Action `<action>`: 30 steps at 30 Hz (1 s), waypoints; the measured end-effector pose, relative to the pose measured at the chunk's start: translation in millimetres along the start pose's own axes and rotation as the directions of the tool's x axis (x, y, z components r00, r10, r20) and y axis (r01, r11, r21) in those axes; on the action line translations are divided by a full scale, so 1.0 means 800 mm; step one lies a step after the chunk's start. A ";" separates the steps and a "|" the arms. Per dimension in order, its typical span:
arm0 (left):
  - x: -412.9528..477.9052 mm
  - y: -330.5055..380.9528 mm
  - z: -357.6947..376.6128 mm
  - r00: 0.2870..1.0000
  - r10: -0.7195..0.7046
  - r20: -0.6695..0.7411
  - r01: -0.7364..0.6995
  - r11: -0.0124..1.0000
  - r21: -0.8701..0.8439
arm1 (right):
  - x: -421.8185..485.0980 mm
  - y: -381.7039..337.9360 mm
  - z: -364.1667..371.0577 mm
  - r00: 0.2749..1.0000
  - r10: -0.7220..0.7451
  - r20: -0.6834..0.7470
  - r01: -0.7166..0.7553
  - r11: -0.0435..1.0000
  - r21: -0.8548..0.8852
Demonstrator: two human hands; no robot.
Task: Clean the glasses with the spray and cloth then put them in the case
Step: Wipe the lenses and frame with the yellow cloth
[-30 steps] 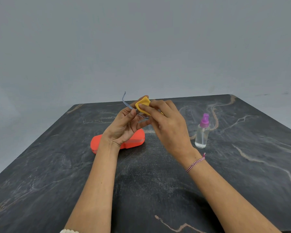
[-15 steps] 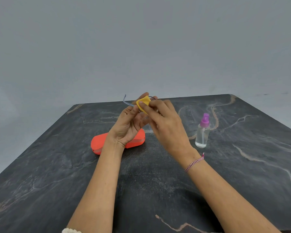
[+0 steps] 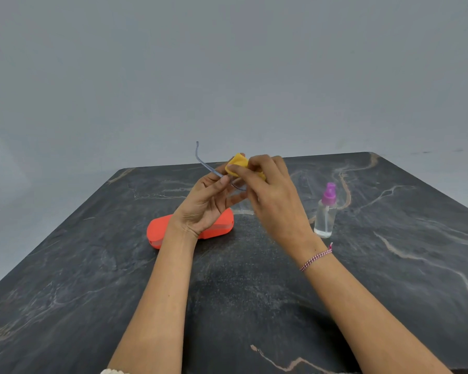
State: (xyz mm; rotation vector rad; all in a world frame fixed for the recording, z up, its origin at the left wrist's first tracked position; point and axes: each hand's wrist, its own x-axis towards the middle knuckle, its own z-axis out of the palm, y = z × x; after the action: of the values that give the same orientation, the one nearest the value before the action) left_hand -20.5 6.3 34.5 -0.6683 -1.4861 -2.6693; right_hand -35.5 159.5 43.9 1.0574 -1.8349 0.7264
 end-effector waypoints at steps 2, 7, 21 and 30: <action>0.002 -0.002 -0.002 1.000 -0.004 0.008 0.003 1.000 0.029 | 0.001 0.008 -0.003 0.996 0.074 -0.044 -0.075 0.997 -0.009; 0.003 -0.003 -0.002 1.000 -0.009 -0.003 0.009 1.000 0.018 | -0.001 0.003 0.003 0.999 0.042 -0.031 -0.042 0.999 0.000; 0.006 -0.007 0.007 0.995 0.102 -0.011 -0.103 0.988 -0.112 | -0.005 0.003 0.016 0.998 0.000 -0.058 0.001 1.000 0.027; 0.008 -0.011 0.004 0.995 0.098 0.000 -0.097 0.988 -0.120 | -0.002 0.016 0.007 0.986 0.108 -0.130 -0.105 0.994 0.025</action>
State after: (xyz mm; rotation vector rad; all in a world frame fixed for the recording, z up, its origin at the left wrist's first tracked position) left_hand -27.0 15.1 31.5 -0.7355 -1.2666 -2.7009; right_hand -48.4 161.9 39.2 0.9065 -1.7848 0.8573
